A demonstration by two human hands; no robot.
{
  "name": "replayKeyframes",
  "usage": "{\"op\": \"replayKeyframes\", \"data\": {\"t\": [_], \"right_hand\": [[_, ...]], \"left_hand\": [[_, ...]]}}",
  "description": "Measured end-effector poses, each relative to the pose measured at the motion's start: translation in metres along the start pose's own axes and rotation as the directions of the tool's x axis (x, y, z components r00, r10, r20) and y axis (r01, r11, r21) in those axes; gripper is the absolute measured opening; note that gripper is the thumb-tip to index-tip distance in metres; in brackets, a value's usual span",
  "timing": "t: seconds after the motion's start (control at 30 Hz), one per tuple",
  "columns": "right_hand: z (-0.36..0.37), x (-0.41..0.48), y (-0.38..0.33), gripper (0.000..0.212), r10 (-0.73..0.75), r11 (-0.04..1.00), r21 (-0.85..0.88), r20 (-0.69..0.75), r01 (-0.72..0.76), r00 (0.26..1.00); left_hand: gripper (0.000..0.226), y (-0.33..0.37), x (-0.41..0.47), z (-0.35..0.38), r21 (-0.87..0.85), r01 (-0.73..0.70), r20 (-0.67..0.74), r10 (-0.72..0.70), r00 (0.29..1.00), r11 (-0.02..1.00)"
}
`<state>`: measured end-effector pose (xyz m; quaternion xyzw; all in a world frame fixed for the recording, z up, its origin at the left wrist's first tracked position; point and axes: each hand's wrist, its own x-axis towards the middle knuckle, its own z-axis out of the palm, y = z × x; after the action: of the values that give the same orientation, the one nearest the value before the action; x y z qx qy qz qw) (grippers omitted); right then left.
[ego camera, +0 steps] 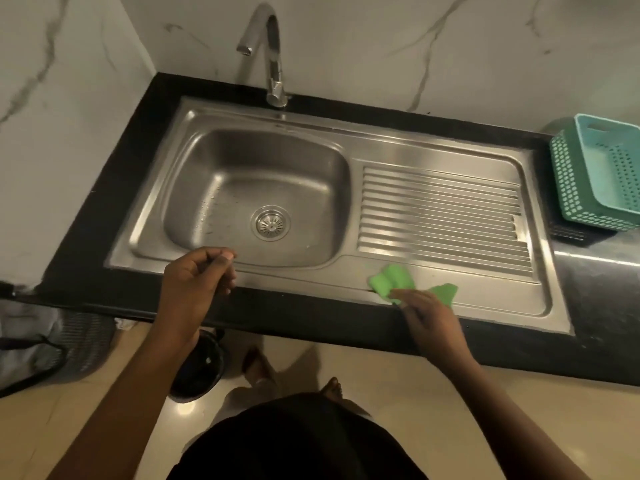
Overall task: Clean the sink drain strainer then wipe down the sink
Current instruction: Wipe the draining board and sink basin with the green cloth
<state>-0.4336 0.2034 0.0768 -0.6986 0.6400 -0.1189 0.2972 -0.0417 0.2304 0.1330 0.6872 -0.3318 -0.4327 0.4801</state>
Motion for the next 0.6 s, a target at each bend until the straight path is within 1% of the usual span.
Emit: {"op": "replayKeyframes", "data": {"t": [0.07,0.13,0.2,0.27,0.37,0.43,0.5,0.57,0.6], "right_hand": [[0.032,0.01,-0.045,0.033,-0.075,0.997,0.012,0.09,0.074,0.993],[0.063,0.027,-0.095,0.035,-0.169,0.986,0.022,0.173,0.168,0.97],[0.09,0.044,-0.141,0.036,-0.234,0.972,0.04,0.214,0.231,0.948],[0.115,0.062,-0.184,0.037,-0.281,0.959,0.06,0.246,0.275,0.927],[0.148,0.081,-0.237,0.041,-0.309,0.95,0.064,0.341,0.306,0.888],[0.163,0.089,-0.259,0.042,-0.319,0.946,0.063,0.372,0.319,0.872],[0.163,0.091,-0.263,0.043,-0.355,0.932,0.073,0.393,0.355,0.848],[0.152,0.089,-0.247,0.043,-0.398,0.912,0.081,0.405,0.401,0.823],[0.143,0.089,-0.233,0.041,-0.402,0.91,0.071,0.399,0.409,0.824]], "left_hand": [[0.017,-0.001,0.006,-0.015,-0.013,0.01,-0.008,-0.01,1.0,1.0],[0.016,-0.001,0.013,-0.031,-0.018,0.025,-0.016,-0.025,1.0,1.0],[0.014,-0.001,0.018,-0.045,-0.027,0.043,-0.029,-0.044,0.999,0.999],[0.013,-0.001,0.024,-0.058,-0.037,0.059,-0.037,-0.061,0.997,0.998],[0.013,-0.003,0.032,-0.073,-0.03,0.067,-0.049,-0.068,0.996,0.997],[0.012,-0.006,0.039,-0.082,-0.02,0.069,-0.055,-0.07,0.996,0.997],[0.012,-0.008,0.046,-0.091,-0.015,0.069,-0.044,-0.069,0.997,0.998],[0.013,-0.01,0.054,-0.102,-0.013,0.064,-0.033,-0.064,0.997,0.998],[0.013,-0.011,0.058,-0.108,-0.016,0.055,-0.031,-0.056,0.998,0.998]]}}
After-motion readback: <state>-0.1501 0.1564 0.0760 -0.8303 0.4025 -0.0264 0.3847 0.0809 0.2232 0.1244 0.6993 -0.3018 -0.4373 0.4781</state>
